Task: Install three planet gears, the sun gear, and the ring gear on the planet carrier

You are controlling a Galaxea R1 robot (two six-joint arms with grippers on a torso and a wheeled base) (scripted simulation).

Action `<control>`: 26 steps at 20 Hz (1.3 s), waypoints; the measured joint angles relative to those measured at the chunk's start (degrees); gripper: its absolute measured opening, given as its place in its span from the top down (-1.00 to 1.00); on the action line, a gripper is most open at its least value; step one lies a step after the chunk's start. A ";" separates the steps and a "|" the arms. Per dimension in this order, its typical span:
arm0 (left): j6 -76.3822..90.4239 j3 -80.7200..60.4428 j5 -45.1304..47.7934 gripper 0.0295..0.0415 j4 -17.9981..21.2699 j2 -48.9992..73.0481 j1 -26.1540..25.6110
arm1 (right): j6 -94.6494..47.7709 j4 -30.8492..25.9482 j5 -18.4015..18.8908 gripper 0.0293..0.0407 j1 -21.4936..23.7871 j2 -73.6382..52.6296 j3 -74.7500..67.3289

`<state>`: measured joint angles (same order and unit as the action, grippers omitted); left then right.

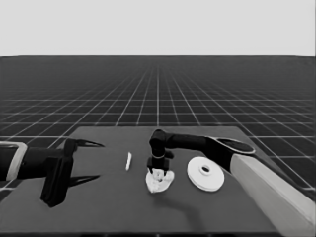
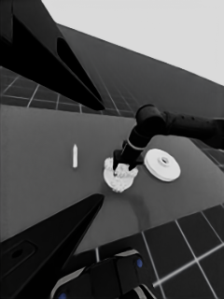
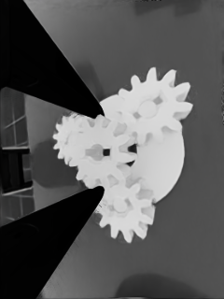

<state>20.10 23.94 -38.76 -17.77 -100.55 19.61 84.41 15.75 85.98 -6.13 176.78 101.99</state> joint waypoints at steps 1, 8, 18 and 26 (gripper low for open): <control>0.00 0.00 0.00 -0.49 0.00 0.00 0.00 | 0.60 0.00 0.00 0.72 -0.01 0.00 0.00; 0.00 0.00 0.00 -0.49 0.00 0.00 0.00 | 4.80 0.00 0.00 0.72 -0.01 0.00 0.00; 0.00 0.00 0.00 -0.49 0.00 0.00 0.00 | 10.80 0.00 0.00 0.72 -0.01 -0.01 0.00; 0.00 0.00 0.00 -0.49 0.00 0.00 0.00 | 15.60 0.00 0.00 0.72 -0.01 0.00 0.00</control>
<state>20.10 23.94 -38.76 -17.77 -100.55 19.61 100.01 15.75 85.98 -6.14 176.77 101.99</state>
